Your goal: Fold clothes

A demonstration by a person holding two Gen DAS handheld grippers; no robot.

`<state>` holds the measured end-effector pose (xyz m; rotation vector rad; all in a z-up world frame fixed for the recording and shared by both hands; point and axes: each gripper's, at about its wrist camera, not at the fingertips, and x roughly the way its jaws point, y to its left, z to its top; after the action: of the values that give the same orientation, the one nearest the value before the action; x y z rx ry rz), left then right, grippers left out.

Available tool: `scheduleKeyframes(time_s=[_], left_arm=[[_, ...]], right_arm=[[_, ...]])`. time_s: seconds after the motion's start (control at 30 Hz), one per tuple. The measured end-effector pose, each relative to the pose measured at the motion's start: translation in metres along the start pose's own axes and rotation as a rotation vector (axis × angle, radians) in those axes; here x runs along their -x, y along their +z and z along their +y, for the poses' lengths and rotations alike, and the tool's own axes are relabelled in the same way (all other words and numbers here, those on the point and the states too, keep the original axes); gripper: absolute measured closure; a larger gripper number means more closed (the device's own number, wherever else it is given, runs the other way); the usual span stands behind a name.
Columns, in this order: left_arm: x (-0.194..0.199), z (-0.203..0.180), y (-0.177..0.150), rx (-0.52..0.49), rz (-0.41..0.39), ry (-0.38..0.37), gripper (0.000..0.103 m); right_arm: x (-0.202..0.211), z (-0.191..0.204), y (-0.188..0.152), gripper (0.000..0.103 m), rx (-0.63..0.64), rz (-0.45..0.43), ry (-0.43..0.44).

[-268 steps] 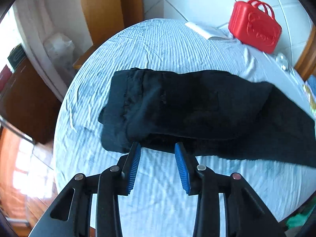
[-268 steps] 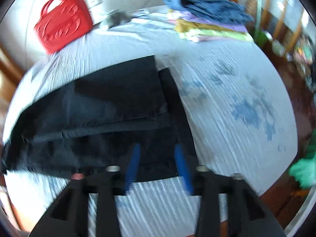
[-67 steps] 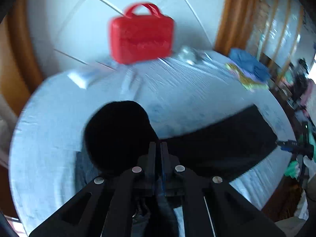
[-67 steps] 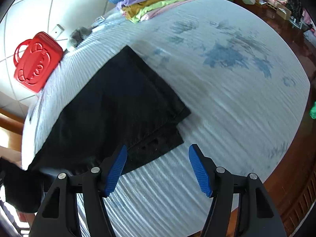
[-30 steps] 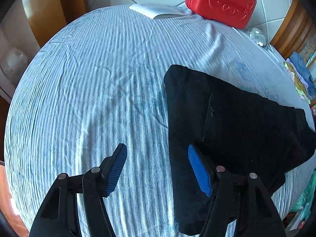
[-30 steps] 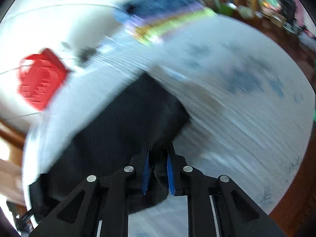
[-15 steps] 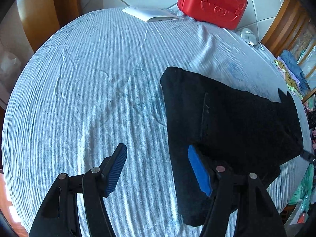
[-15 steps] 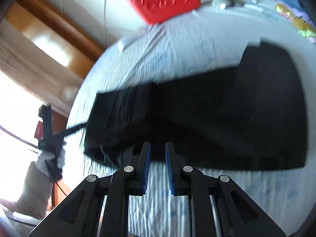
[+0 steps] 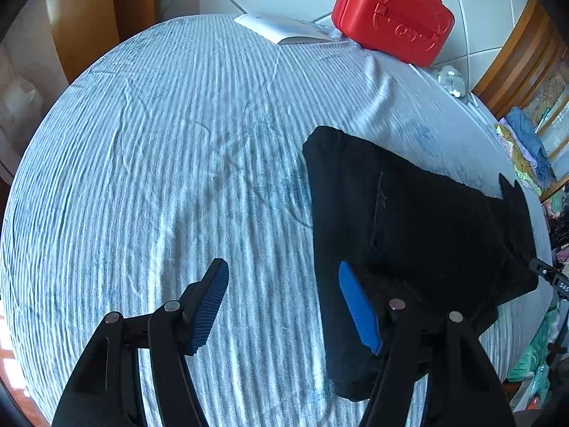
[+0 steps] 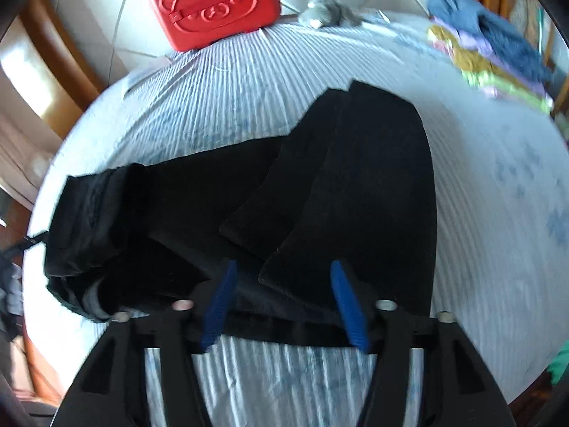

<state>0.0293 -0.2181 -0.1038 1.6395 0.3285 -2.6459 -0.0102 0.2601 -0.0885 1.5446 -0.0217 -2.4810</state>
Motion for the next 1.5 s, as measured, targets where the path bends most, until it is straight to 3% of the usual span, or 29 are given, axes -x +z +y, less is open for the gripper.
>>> scheduleKeyframes(time_s=[0.13, 0.27, 0.37, 0.4, 0.43, 0.53, 0.67, 0.77, 0.8, 0.9, 0.97, 1.0, 1.03, 1.1, 1.17, 1.3, 1.37, 1.47, 1.5], left_arm=[[0.003, -0.001, 0.002, -0.018, 0.0, -0.021, 0.037], [0.005, 0.003, 0.003, -0.034, 0.001, -0.034, 0.037], [0.005, 0.005, 0.007, -0.035, -0.003, -0.045, 0.037], [0.005, 0.004, 0.008, -0.037, -0.004, -0.05, 0.037], [0.005, 0.004, 0.009, -0.039, -0.006, -0.054, 0.037], [0.004, 0.0, 0.012, -0.05, -0.009, -0.067, 0.037], [-0.002, -0.009, 0.011, -0.073, 0.001, -0.076, 0.037], [-0.005, -0.012, 0.01, -0.081, 0.009, -0.083, 0.037], [-0.006, -0.013, 0.01, -0.082, 0.009, -0.083, 0.037], [-0.006, -0.013, 0.01, -0.077, 0.01, -0.085, 0.037], [-0.003, -0.015, 0.009, -0.076, 0.005, -0.089, 0.037], [0.0, -0.017, 0.008, -0.078, 0.0, -0.101, 0.037], [0.003, -0.02, 0.008, -0.083, -0.005, -0.109, 0.037], [0.005, -0.027, 0.007, -0.097, -0.01, -0.119, 0.037], [0.0, -0.033, 0.008, -0.097, -0.005, -0.121, 0.037], [-0.01, -0.036, 0.008, -0.083, 0.01, -0.125, 0.037], [-0.011, -0.034, 0.008, -0.073, 0.013, -0.138, 0.037], [-0.01, -0.031, 0.008, -0.071, 0.014, -0.153, 0.037], [-0.011, -0.031, 0.008, -0.074, 0.016, -0.154, 0.037]], right_arm=[[-0.011, 0.016, -0.003, 0.037, 0.059, 0.017, -0.1], [-0.004, 0.01, -0.01, 0.04, 0.062, 0.018, -0.138], [-0.012, 0.001, -0.01, 0.063, 0.059, 0.048, -0.152], [-0.015, -0.003, -0.008, 0.088, 0.033, 0.058, -0.136], [-0.012, -0.009, -0.005, 0.095, -0.013, 0.047, -0.092], [0.003, -0.01, 0.006, 0.098, -0.067, -0.023, -0.042], [0.014, -0.003, 0.021, 0.098, -0.097, -0.102, 0.059], [0.011, 0.013, 0.023, 0.098, -0.081, -0.111, 0.132], [0.006, 0.017, 0.023, 0.098, -0.075, -0.104, 0.137], [-0.023, 0.017, 0.016, 0.093, -0.091, -0.052, 0.03], [-0.032, 0.012, 0.011, 0.081, -0.138, -0.015, 0.028], [-0.029, 0.015, 0.01, 0.063, -0.132, -0.024, 0.038], [-0.025, 0.019, 0.009, 0.037, -0.123, -0.036, 0.049], [-0.019, 0.032, 0.008, 0.021, -0.07, -0.059, 0.014], [-0.024, 0.04, 0.008, 0.021, -0.024, -0.055, -0.072], [-0.045, 0.038, 0.007, 0.022, -0.032, 0.01, -0.108], [-0.049, 0.038, 0.007, 0.039, 0.001, -0.009, -0.189], [-0.039, 0.007, 0.013, 0.065, -0.164, -0.031, -0.142], [-0.04, 0.004, 0.015, 0.074, -0.162, -0.027, -0.158]])
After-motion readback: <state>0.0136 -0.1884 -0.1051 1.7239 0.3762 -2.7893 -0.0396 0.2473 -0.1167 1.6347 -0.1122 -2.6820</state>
